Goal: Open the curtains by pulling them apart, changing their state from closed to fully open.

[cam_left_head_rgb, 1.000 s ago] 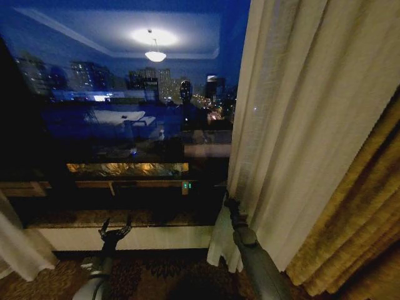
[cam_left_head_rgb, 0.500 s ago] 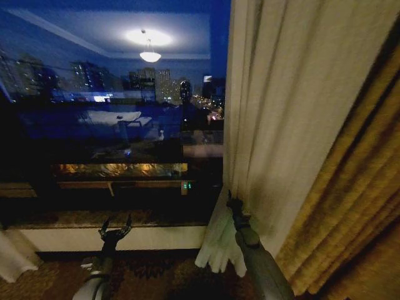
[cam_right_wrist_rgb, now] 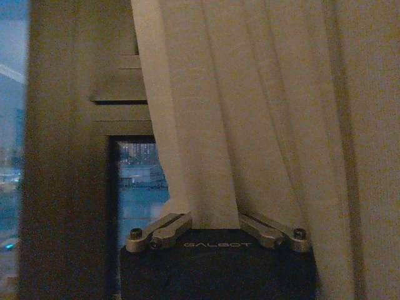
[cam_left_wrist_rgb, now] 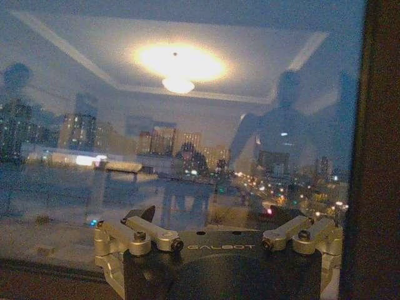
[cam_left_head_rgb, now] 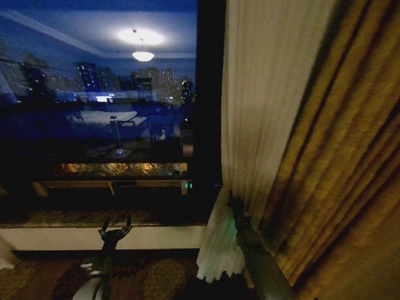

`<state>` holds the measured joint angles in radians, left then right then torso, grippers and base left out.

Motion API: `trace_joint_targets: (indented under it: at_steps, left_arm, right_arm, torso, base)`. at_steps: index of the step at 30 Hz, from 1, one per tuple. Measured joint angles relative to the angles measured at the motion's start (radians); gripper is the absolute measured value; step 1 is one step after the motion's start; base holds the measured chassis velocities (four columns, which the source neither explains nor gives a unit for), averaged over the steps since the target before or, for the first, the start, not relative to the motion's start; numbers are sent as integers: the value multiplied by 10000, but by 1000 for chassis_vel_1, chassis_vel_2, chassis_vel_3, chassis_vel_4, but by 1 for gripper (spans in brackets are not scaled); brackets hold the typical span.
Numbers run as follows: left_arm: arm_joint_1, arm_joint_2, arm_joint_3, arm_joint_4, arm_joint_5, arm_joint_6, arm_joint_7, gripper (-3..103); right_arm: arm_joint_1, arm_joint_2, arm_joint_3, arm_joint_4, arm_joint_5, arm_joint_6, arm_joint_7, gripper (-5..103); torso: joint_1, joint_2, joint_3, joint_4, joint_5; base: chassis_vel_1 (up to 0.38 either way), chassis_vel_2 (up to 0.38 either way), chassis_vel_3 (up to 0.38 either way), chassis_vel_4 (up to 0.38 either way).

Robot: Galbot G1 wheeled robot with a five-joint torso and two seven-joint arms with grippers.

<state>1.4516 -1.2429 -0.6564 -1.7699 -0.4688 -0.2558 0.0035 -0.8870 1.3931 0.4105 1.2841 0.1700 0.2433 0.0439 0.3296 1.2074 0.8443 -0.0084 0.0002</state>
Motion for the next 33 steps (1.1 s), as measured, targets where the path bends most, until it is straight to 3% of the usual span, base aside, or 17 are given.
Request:
trace_joint_targets:
  at_steps: [7, 17, 26, 33]
  left_arm:
    - [0, 2, -3, 0, 0, -1, 0, 100]
    - [0, 3, -8, 1, 0, 0, -4, 100]
    - [0, 3, -5, 1, 0, 0, -4, 100]
    - [-1, 2, -5, 1, 1, 0, -4, 100]
  right_arm:
    - [28, -35, 122, -64, -149, -150, 424, 0]
    - [15, -311, 602, -135, -980, -1037, 2324, 0]
    - [-81, -341, 642, -89, -1090, -1280, 2814, 0]
    - [-281, -319, 419, 221, -972, -1287, 2625, 0]
  torso:
    - [-1, 0, -1, 4, -3]
    - [-2, 1, -1, 4, 1]
    - [-1, 1, -1, 5, -3]
    - [0, 0, 0, 3, -1]
  base:
    - [-47, -74, 54, 41]
    - [16, 23, -21, -24]
    - [0, 0, 0, 0]
    - [0, 0, 0, 0]
